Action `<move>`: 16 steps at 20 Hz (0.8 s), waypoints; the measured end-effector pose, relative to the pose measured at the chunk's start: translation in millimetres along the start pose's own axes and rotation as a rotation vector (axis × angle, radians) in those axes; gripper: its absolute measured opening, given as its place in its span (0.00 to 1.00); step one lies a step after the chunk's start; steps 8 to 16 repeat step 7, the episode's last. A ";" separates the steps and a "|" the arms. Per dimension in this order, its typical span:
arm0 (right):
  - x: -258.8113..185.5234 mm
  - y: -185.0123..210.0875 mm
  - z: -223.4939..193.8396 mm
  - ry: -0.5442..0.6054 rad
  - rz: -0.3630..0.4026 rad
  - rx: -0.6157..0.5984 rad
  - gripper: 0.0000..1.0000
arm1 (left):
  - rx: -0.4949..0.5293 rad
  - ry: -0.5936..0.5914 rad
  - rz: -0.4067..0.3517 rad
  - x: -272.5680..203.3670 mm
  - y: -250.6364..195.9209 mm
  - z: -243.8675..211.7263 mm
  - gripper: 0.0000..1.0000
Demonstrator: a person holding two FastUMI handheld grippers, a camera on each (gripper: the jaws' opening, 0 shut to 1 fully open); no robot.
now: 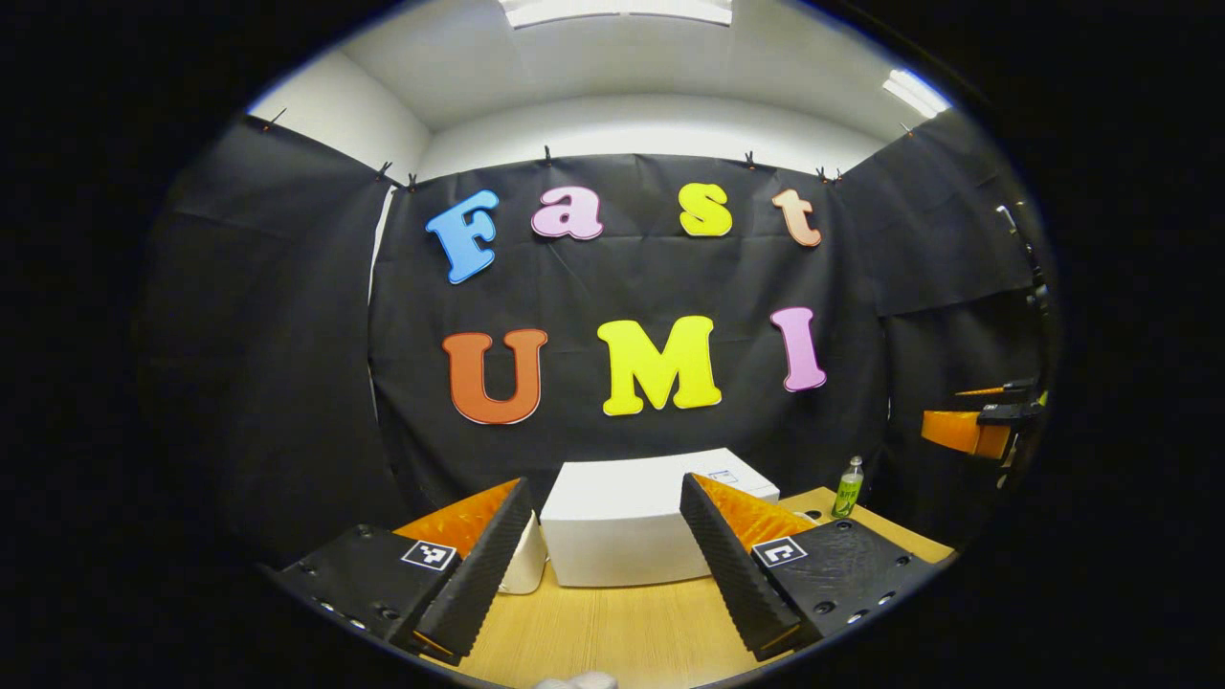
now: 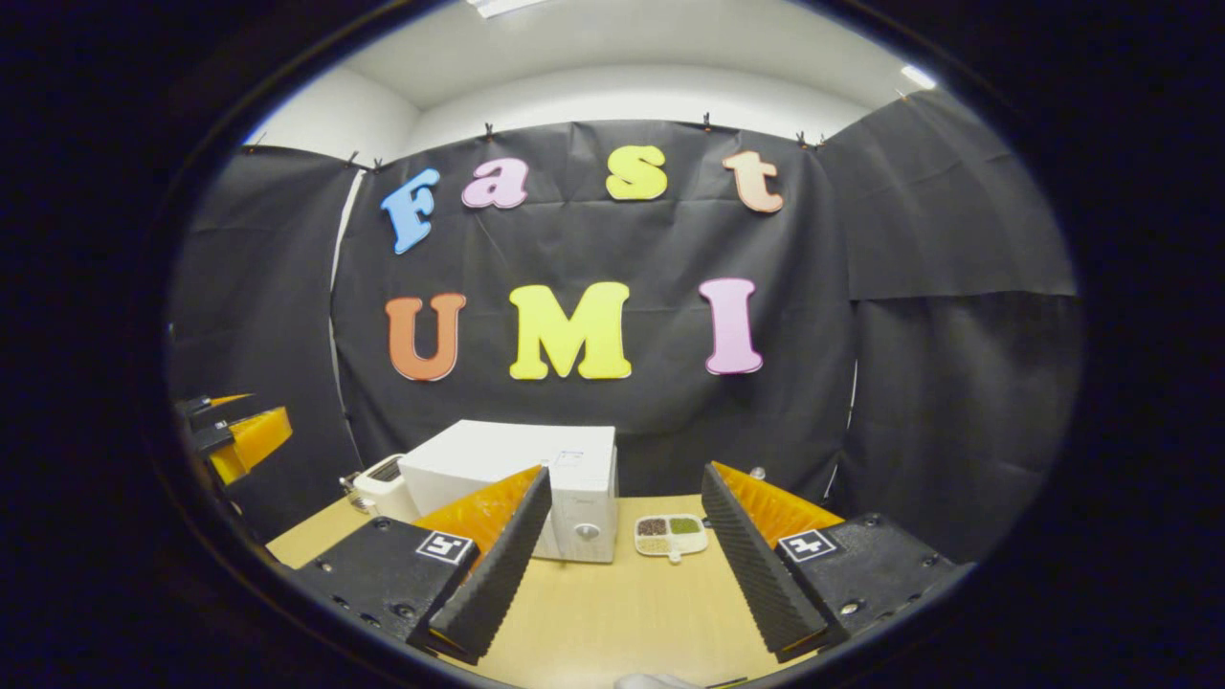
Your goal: Open the microwave oven with the left hand, put the food in, and close the microwave oven.
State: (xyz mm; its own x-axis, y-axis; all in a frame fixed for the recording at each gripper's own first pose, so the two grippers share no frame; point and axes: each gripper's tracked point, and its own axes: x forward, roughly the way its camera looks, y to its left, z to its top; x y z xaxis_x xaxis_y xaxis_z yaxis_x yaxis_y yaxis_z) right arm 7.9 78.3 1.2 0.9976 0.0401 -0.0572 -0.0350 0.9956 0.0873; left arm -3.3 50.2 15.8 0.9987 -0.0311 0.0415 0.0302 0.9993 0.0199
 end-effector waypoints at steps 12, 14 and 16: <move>-6.3 3.9 13.2 -0.023 -0.008 -0.004 0.92 | 0.000 -0.028 0.008 -1.6 2.8 11.7 0.89; -6.3 3.9 13.2 -0.023 -0.008 -0.004 0.92 | 0.000 -0.028 0.008 -1.6 2.8 11.7 0.89; -6.3 3.9 13.2 -0.023 -0.008 -0.004 0.92 | 0.000 -0.028 0.008 -1.6 2.8 11.7 0.89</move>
